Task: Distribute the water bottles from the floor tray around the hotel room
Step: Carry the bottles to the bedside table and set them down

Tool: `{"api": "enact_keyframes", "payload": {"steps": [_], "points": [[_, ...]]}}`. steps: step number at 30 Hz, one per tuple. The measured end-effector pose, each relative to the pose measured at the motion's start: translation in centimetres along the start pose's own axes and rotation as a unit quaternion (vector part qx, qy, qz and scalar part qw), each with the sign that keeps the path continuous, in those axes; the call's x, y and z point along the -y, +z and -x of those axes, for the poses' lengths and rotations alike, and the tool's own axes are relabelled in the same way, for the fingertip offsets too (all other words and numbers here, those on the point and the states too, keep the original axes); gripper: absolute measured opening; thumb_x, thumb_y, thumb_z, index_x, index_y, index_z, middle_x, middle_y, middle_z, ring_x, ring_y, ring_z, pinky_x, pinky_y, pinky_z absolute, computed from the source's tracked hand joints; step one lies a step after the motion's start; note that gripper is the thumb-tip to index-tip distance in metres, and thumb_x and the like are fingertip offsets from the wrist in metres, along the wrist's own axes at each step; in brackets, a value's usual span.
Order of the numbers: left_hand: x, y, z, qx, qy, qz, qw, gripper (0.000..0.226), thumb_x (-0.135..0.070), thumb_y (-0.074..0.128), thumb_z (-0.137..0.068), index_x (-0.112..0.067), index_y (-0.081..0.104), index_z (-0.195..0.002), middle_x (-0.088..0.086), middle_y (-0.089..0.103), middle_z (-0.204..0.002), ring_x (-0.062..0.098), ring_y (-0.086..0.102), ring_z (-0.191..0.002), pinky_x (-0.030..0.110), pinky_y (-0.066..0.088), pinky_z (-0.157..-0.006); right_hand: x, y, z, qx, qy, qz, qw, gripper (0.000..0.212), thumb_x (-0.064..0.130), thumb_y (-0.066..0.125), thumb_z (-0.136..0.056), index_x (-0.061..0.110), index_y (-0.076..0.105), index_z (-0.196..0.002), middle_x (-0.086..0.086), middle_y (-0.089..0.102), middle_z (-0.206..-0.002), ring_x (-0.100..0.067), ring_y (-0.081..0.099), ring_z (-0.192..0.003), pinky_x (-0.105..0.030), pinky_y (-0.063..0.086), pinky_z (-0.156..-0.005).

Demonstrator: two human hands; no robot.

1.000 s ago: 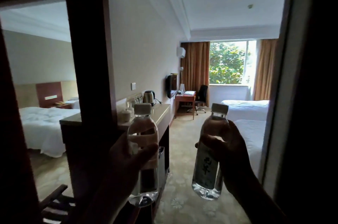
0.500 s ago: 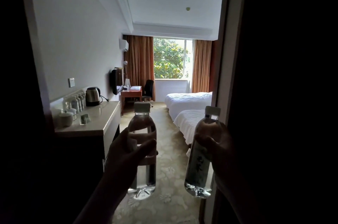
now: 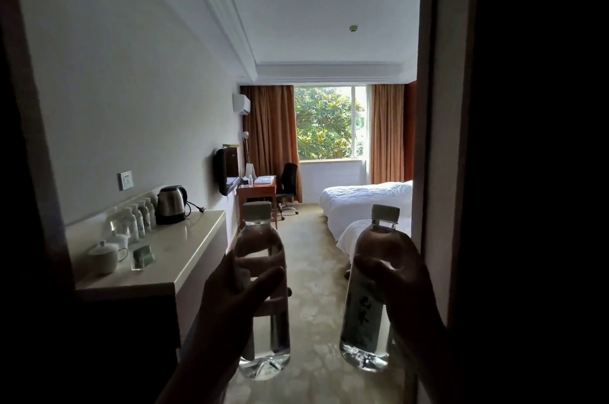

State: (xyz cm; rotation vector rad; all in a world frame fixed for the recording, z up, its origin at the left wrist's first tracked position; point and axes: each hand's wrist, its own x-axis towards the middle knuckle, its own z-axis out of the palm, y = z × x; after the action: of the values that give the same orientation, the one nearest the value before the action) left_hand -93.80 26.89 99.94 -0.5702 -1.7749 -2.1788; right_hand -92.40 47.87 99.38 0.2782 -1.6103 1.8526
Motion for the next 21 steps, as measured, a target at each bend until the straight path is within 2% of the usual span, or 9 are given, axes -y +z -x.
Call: {"api": "enact_keyframes", "payload": {"steps": [2, 4, 6, 8, 11, 14, 17, 19, 21], "points": [[1.1, 1.3, -3.0, -0.007, 0.000, -0.009, 1.000, 0.052, -0.030, 0.082, -0.052, -0.014, 0.069, -0.099, 0.016, 0.075, -0.088, 0.034, 0.074, -0.066, 0.030, 0.058, -0.053, -1.5, -0.3, -3.7, 0.002, 0.006, -0.001, 1.000, 0.067, 0.038, 0.080, -0.050, 0.004, 0.060, -0.104, 0.004, 0.069, -0.082, -0.020, 0.071, -0.072, -0.050, 0.060, -0.069], [2.3, 2.1, -5.9, -0.011, 0.008, -0.016, 1.000, 0.055, -0.038, 0.080, -0.047, -0.016, 0.070, -0.096, 0.015, 0.075, -0.085, 0.034, 0.074, -0.065, 0.031, 0.058, -0.053, -3.0, -0.3, -7.0, -0.001, 0.006, 0.000, 1.000, 0.064, 0.039, 0.080, -0.050, 0.010, 0.062, -0.104, 0.005, 0.070, -0.084, -0.026, 0.070, -0.079, -0.056, 0.060, -0.075], [3.5, 2.6, -8.6, -0.014, 0.010, -0.027, 1.000, 0.056, -0.038, 0.079, -0.046, -0.014, 0.070, -0.096, 0.014, 0.075, -0.083, 0.034, 0.073, -0.063, 0.033, 0.058, -0.053, -4.6, -0.1, -9.8, -0.001, 0.011, -0.006, 1.000, 0.066, 0.040, 0.080, -0.049, 0.010, 0.062, -0.106, 0.005, 0.069, -0.084, -0.028, 0.070, -0.082, -0.058, 0.059, -0.076], [4.9, 2.9, -11.2, -0.024, 0.001, -0.027, 0.999, 0.056, -0.038, 0.079, -0.045, -0.013, 0.070, -0.093, 0.014, 0.075, -0.080, 0.033, 0.073, -0.061, 0.033, 0.057, -0.051, -6.2, 0.1, -12.2, 0.002, 0.020, -0.011, 1.000, 0.071, 0.040, 0.079, -0.048, 0.007, 0.060, -0.109, 0.007, 0.070, -0.082, -0.020, 0.071, -0.076, -0.059, 0.059, -0.075], [7.2, 3.0, -15.1, -0.029, -0.003, -0.015, 0.999, 0.053, -0.036, 0.080, -0.044, -0.014, 0.070, -0.091, 0.013, 0.075, -0.078, 0.032, 0.072, -0.060, 0.033, 0.057, -0.051, -9.1, 0.7, -15.6, 0.014, 0.030, 0.003, 0.999, 0.066, 0.040, 0.080, -0.047, 0.016, 0.062, -0.107, 0.004, 0.071, -0.085, -0.027, 0.071, -0.081, -0.058, 0.060, -0.076], [9.7, 2.4, -19.3, -0.034, 0.002, -0.011, 0.999, 0.057, -0.036, 0.079, -0.044, -0.012, 0.069, -0.094, 0.015, 0.074, -0.081, 0.033, 0.072, -0.059, 0.031, 0.056, -0.050, -12.4, 1.9, -19.2, 0.026, 0.027, 0.024, 0.999, 0.062, 0.046, 0.079, -0.048, 0.026, 0.063, -0.105, -0.003, 0.069, -0.094, -0.036, 0.070, -0.090, -0.050, 0.061, -0.075], [12.4, 1.4, -24.0, -0.029, 0.002, -0.004, 1.000, 0.056, -0.032, 0.081, -0.045, -0.011, 0.069, -0.095, 0.018, 0.074, -0.081, 0.033, 0.072, -0.059, 0.029, 0.056, -0.050, -16.1, 3.5, -23.0, 0.031, 0.023, 0.033, 0.999, 0.064, 0.046, 0.078, -0.049, 0.025, 0.062, -0.107, -0.005, 0.068, -0.097, -0.034, 0.070, -0.091, -0.042, 0.062, -0.073], [14.2, 0.4, -27.7, -0.024, 0.000, -0.004, 1.000, 0.050, -0.024, 0.082, -0.050, -0.010, 0.069, -0.096, 0.017, 0.073, -0.081, 0.031, 0.072, -0.059, 0.028, 0.056, -0.049, -18.7, 4.8, -26.0, 0.036, 0.021, 0.042, 0.998, 0.062, 0.045, 0.078, -0.050, 0.025, 0.062, -0.106, -0.001, 0.069, -0.093, -0.030, 0.070, -0.089, -0.044, 0.063, -0.073], [16.0, -0.9, -31.9, -0.023, 0.002, 0.004, 1.000, 0.041, -0.019, 0.078, -0.057, -0.010, 0.069, -0.095, 0.017, 0.073, -0.079, 0.028, 0.071, -0.058, 0.026, 0.055, -0.049, -21.3, 6.4, -29.3, 0.042, 0.019, 0.049, 0.998, 0.061, 0.044, 0.077, -0.051, 0.025, 0.062, -0.107, 0.000, 0.069, -0.092, -0.029, 0.071, -0.087, -0.038, 0.063, -0.069]]}}
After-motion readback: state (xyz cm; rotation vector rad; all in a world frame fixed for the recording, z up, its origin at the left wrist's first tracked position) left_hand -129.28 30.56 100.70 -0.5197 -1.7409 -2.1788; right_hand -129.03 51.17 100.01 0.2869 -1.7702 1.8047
